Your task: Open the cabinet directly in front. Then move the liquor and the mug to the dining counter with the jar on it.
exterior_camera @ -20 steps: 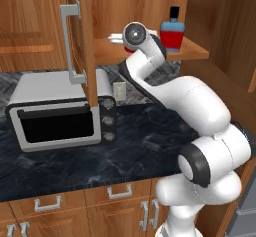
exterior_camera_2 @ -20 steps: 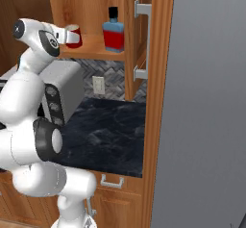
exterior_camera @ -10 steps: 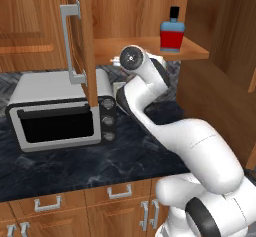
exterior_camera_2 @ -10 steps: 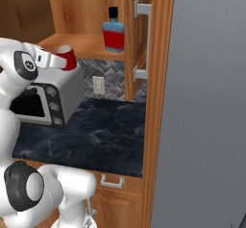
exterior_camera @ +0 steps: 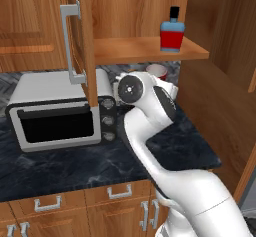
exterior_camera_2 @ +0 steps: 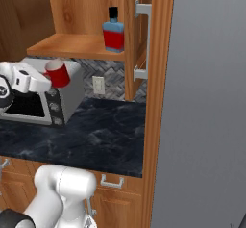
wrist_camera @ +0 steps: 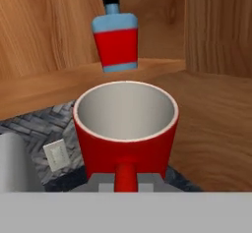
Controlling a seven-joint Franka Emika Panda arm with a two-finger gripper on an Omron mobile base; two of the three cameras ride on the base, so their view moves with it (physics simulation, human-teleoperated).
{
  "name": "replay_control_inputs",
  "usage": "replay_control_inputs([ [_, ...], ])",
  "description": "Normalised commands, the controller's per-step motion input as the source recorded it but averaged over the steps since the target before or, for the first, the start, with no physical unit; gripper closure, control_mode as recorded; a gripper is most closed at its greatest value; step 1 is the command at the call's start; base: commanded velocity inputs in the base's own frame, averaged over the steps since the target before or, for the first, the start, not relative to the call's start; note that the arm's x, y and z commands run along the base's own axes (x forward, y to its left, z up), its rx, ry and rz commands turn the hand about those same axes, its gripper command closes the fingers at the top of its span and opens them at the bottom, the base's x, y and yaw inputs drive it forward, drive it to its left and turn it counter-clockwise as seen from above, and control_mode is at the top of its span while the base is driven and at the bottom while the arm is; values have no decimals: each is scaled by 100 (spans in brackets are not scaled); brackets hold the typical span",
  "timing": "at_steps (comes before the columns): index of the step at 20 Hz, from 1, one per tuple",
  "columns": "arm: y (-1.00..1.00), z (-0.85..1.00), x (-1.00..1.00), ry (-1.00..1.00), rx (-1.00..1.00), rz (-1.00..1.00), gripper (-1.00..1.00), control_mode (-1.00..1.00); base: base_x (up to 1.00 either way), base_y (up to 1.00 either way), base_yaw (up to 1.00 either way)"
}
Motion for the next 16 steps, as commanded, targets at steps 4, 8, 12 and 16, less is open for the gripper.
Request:
replay_control_inputs([
  [4, 0, 0, -15, -11, 0, 0, 100, -100, 0, 0, 0],
  [8, 0, 0, -8, 0, 0, 0, 100, -100, 0, 0, 0],
  [12, 0, 0, -67, -3, 0, 0, 100, -100, 0, 0, 0],
  [16, 0, -2, -25, 0, 0, 0, 100, 100, -75, 0, 11],
])
